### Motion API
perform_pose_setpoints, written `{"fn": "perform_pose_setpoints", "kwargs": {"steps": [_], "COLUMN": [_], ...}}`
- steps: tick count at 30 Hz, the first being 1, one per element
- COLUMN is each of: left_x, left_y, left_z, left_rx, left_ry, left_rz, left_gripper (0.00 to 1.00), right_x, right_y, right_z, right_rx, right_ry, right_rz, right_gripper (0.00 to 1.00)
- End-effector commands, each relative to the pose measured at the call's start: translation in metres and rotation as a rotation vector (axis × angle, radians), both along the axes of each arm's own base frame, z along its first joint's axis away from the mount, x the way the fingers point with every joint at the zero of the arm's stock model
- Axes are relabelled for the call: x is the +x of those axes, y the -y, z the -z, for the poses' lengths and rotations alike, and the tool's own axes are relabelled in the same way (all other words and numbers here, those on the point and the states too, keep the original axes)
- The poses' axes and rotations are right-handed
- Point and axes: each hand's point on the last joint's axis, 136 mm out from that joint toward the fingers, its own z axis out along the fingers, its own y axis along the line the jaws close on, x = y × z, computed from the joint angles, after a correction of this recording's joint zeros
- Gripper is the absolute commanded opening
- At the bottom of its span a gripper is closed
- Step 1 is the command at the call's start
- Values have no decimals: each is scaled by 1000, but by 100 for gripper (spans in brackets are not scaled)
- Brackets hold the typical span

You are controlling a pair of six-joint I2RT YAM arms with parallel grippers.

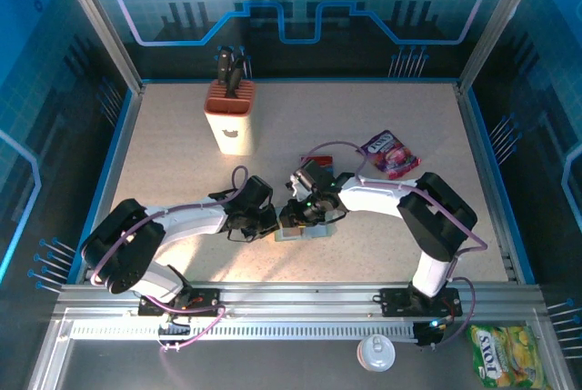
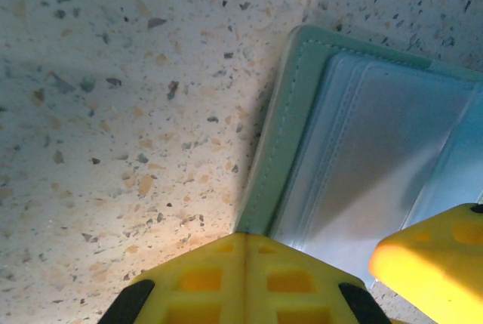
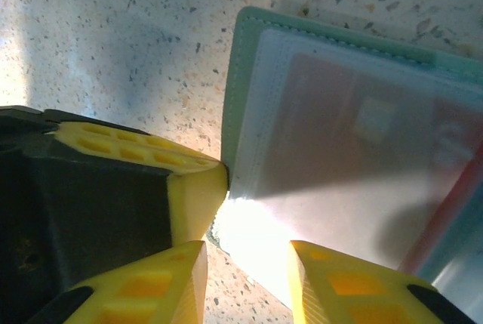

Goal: Take the credit cards out of the card holder

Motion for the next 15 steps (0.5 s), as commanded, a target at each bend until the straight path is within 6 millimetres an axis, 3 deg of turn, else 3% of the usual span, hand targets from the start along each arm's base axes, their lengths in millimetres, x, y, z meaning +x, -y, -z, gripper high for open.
{"fn": "perform_pose_setpoints", "kwargs": {"steps": [1,15], "left_x": [-6,-4], "left_y": [-14,-15], "left_z": [11,11], "left_rx": [50,51], "left_ry": [-22,-25], "left_rz": [1,1], "left_gripper": [0,0], "right_x": [-4,-3], "right_y": [-2,23], "right_z": [3,11], "right_rx": [-24,-154], "right_ry": [-21,-12], "right_rz": [-4,2], "right_gripper": [35,37]}}
